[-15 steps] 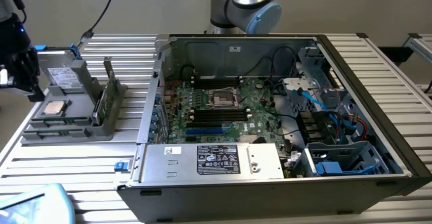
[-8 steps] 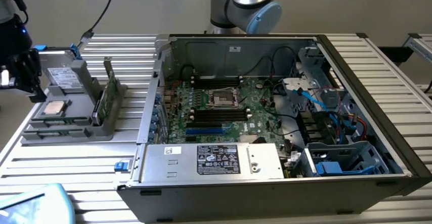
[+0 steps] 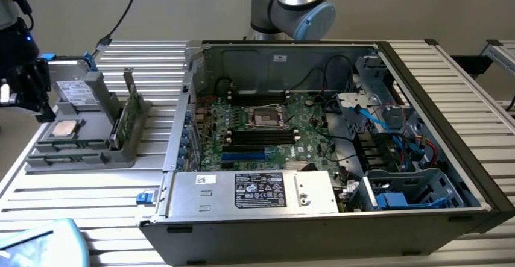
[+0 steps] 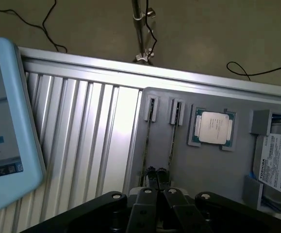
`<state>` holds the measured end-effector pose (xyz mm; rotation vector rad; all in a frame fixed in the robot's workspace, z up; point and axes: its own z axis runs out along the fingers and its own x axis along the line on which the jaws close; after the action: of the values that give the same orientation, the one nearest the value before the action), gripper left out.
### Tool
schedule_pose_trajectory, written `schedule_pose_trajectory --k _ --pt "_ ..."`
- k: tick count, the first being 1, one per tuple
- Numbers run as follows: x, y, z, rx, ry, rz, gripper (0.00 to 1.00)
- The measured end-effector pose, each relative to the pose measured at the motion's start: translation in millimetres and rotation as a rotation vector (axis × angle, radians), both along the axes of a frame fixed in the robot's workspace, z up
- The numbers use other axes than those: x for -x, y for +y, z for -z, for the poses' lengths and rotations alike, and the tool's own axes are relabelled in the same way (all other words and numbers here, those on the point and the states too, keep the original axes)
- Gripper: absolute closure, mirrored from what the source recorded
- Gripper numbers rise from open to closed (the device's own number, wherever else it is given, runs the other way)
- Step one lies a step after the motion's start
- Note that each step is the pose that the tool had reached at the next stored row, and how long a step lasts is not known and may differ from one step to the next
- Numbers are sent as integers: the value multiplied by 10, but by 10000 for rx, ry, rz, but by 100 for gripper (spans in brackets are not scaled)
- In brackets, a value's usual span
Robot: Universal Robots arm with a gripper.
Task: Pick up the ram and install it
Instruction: 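Pick up the ram and move it above insertion slot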
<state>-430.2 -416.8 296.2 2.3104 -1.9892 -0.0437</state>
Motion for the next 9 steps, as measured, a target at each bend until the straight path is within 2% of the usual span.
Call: schedule_pose_trajectory --k 3,4,5,6,9 --pt "0 0 0 0 0 0 82" --pt "0 0 0 0 0 0 76" --pt "0 0 0 0 0 0 76" --pt "0 0 6 -2 -2 0 69" --pt "0 0 54 0 -5 2 69"
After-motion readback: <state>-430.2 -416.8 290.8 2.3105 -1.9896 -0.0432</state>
